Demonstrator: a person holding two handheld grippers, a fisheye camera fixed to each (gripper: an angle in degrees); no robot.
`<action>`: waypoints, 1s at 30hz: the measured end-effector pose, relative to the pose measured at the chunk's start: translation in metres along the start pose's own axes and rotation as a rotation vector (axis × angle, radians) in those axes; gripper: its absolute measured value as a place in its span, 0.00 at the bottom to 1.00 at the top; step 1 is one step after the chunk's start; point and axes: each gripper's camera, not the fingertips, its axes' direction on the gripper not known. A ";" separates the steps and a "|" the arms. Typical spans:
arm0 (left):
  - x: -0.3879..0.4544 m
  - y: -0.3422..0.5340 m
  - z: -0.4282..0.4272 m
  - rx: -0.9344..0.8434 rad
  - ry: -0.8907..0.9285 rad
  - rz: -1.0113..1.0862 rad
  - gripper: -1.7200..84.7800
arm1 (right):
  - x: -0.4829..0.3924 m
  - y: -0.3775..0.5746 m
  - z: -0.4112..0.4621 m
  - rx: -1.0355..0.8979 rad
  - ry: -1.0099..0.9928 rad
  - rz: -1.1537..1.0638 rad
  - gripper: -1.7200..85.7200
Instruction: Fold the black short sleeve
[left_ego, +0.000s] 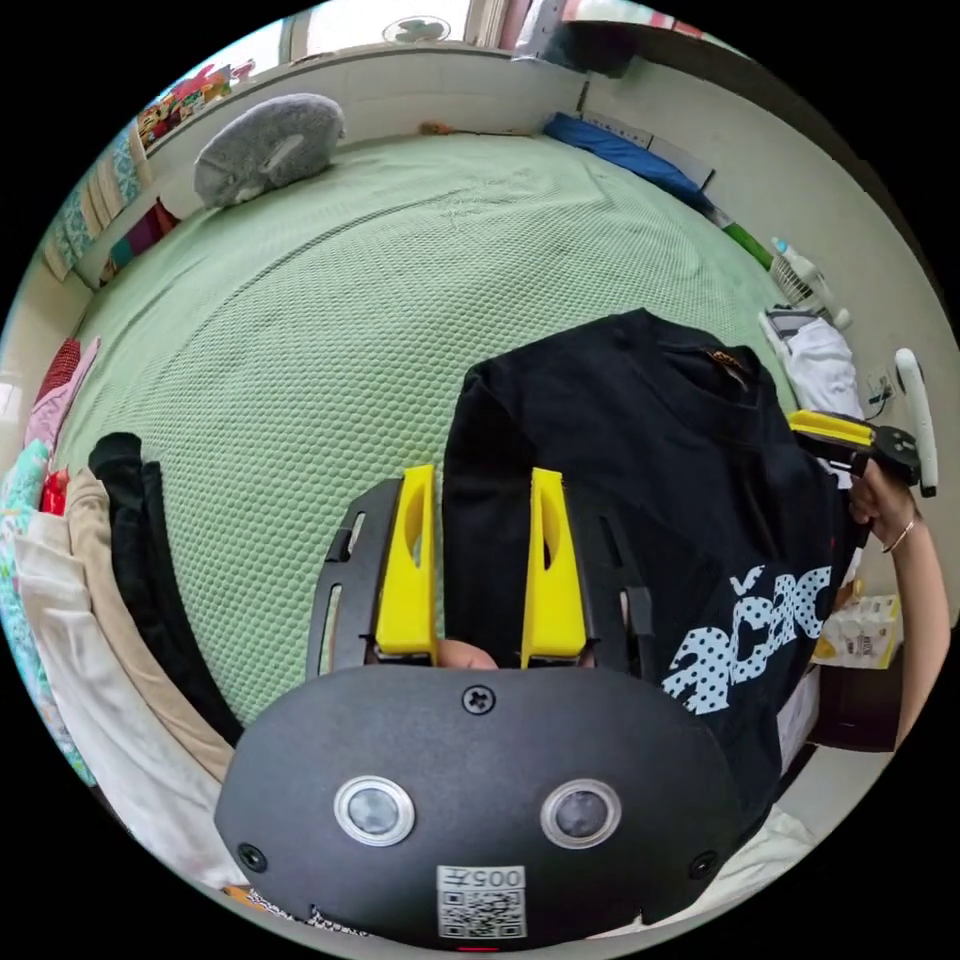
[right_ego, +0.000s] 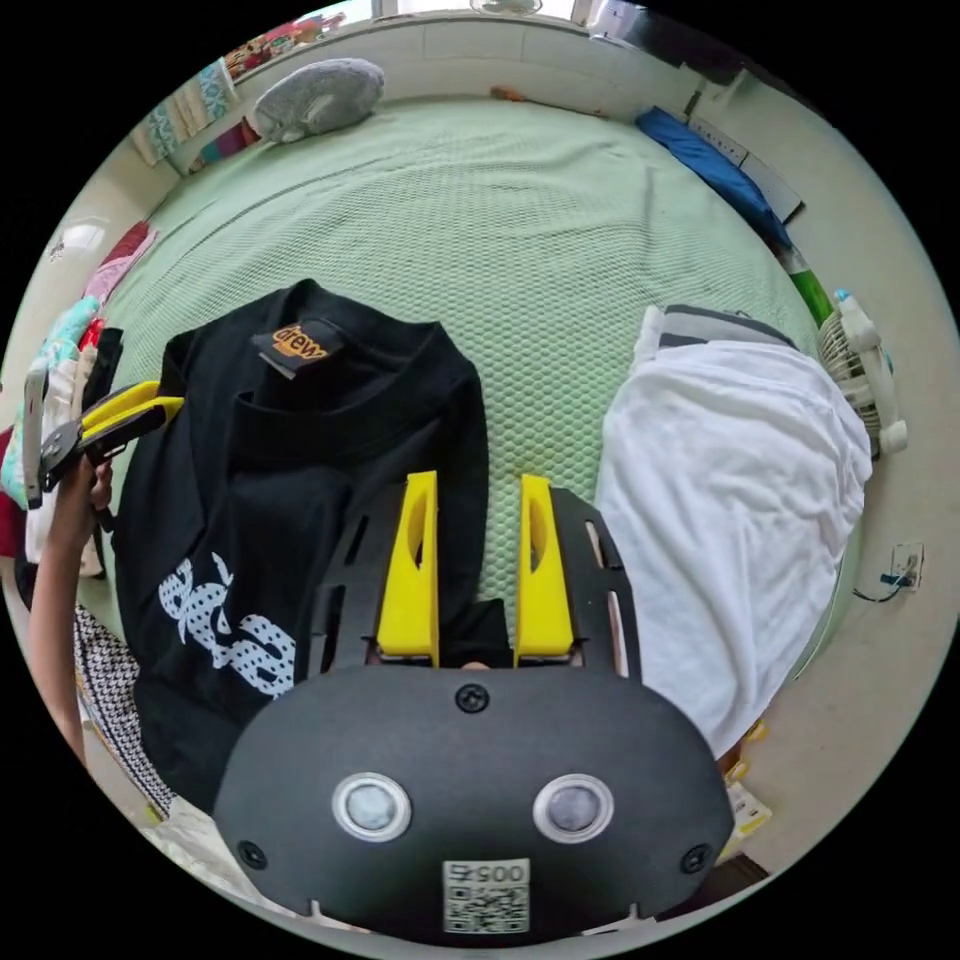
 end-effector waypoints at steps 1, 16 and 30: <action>0.004 -0.001 -0.001 0.000 -0.010 0.004 0.15 | -0.010 0.001 -0.005 0.019 0.015 -0.018 0.09; 0.018 -0.001 -0.106 0.164 -0.266 0.084 0.06 | -0.119 -0.050 -0.129 0.220 0.391 -0.311 0.00; -0.066 -0.041 -0.066 0.009 -0.459 -0.239 0.06 | -0.190 -0.163 -0.124 0.250 0.237 -0.210 0.04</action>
